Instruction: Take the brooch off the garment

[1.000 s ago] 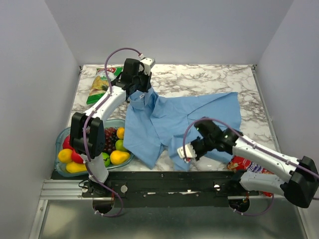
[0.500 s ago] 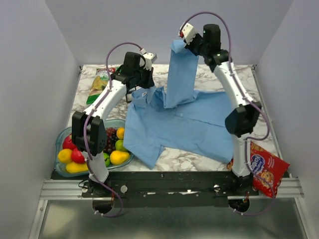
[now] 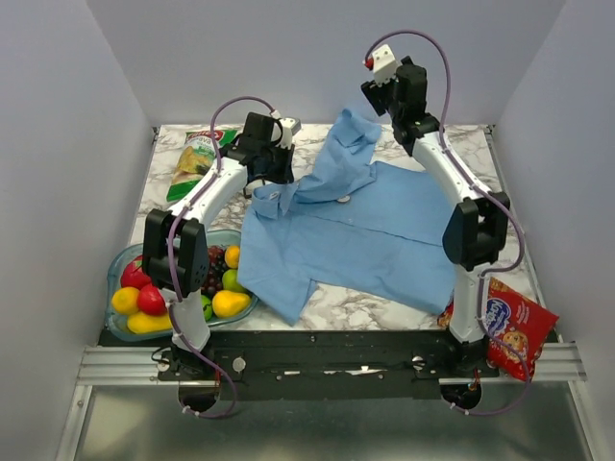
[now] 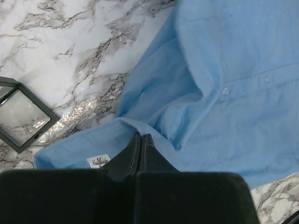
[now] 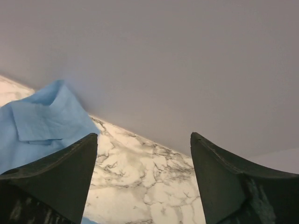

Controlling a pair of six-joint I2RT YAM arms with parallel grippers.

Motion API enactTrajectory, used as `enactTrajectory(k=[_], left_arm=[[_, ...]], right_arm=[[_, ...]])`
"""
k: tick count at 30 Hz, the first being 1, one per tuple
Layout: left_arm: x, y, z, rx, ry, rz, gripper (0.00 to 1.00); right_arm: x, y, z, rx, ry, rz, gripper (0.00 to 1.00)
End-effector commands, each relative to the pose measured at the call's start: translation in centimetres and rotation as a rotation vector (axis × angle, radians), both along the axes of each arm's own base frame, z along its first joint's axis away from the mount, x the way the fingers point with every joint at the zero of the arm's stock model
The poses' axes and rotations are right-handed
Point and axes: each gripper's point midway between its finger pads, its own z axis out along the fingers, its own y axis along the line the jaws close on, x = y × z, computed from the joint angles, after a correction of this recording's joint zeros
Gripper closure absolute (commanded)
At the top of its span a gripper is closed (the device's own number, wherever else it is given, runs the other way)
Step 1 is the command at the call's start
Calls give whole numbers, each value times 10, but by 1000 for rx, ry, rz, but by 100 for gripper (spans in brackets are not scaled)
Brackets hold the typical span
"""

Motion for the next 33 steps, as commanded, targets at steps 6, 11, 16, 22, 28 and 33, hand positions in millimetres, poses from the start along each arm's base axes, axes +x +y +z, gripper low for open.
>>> enactTrajectory(k=[6,11,16,22,28,33], left_arm=[[4,-1,6,-13,-5,-6,100],[0,-4,7,-7,1,-58,100],[-1,-2,6,24,-7,-93,100],[9,13,-1,91,0,1,100],[28,26,16,118,-54,83,100],[45,48,17,188,-88,161,100]], right_arm=[[-104,-14,-19,-181,118,232,11],[-181,-29,-120,-335,406,432,21],[-242,-78,-205,-373,750,448,41],[-282,-106,-252,-390,922,421,47],[-287,-141,-279,-401,994,303,47],[-273,-169,-286,-395,1017,219,49]])
